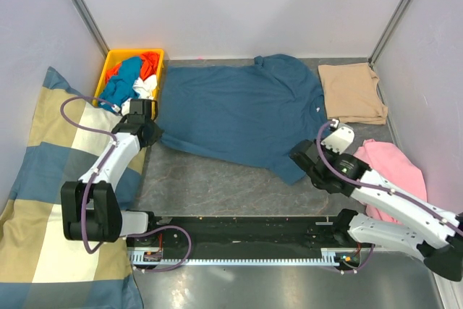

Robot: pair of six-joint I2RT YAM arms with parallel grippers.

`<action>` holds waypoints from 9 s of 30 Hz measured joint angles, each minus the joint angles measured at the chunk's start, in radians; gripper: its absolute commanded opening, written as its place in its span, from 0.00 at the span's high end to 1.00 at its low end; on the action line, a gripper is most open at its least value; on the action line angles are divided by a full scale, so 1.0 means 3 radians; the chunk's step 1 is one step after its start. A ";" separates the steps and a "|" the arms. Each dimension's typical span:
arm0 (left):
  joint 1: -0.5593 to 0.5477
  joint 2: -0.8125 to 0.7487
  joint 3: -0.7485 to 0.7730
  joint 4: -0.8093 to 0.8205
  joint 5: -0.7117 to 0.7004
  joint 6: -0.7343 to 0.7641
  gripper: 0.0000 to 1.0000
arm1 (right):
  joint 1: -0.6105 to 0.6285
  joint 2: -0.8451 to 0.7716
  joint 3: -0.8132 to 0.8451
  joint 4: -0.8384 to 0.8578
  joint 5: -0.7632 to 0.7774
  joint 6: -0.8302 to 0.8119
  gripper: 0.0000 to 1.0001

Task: Fold and stack the t-shirts
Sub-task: Fold the tshirt

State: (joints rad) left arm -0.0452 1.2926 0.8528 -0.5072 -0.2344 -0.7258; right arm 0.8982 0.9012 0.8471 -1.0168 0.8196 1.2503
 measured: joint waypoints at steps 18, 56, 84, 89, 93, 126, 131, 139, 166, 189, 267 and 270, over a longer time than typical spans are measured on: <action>0.0056 0.0417 0.0160 0.0172 0.0003 0.0001 0.98 | -0.1378 0.0933 0.0369 0.1546 -0.0366 -0.1659 1.00; 0.0284 0.1493 0.0979 0.0327 0.0064 0.0001 0.98 | -0.2132 0.2894 0.1670 0.2249 -0.1114 -0.2262 1.00; 0.0370 0.1999 0.1520 0.0329 0.0326 0.0001 0.98 | -0.2279 0.3297 0.2131 0.2267 -0.1184 -0.2266 1.00; 0.0374 0.2102 0.1617 0.0331 0.0371 0.0001 0.98 | -0.2296 0.3374 0.2155 0.2269 -0.1189 -0.2266 1.00; 0.0375 0.2215 0.1750 0.0328 0.0413 0.0001 0.86 | -0.2305 0.3419 0.2179 0.2266 -0.1200 -0.2270 0.65; -0.0014 0.1514 0.1002 0.0941 0.0907 0.0088 0.05 | -0.2468 0.2604 0.1441 0.1878 -0.1713 -0.2469 0.09; -0.0253 0.1511 0.0971 0.0989 0.0838 0.0156 0.05 | -0.2468 0.2558 0.1142 0.1817 -0.1643 -0.2441 0.12; -0.0230 0.1560 0.0966 0.1003 0.0696 0.0206 0.06 | -0.2468 0.2447 0.0726 0.1826 -0.1625 -0.2398 0.14; -0.0228 0.1512 0.0744 0.0985 0.0610 0.0209 0.06 | -0.2506 0.2637 0.0469 0.2187 -0.1535 -0.2324 0.89; -0.0228 0.0870 0.0406 0.0609 0.0319 0.0203 0.06 | -0.2593 0.2221 0.0078 0.1377 -0.1423 -0.1849 1.00; -0.0228 -0.0659 -0.1265 0.0045 0.0086 -0.0566 0.98 | -0.2567 0.1254 -0.0090 0.0228 -0.1592 -0.1723 1.00; -0.0228 -0.0837 -0.1319 -0.0107 0.0085 -0.0598 0.98 | -0.2566 0.1193 -0.0099 0.0163 -0.1593 -0.1718 1.00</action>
State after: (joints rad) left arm -0.1135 1.0416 0.4572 -0.5392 -0.2089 -0.9051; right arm 0.1284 1.2591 0.8173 -0.9680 0.3416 0.7349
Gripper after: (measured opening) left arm 0.034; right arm 0.014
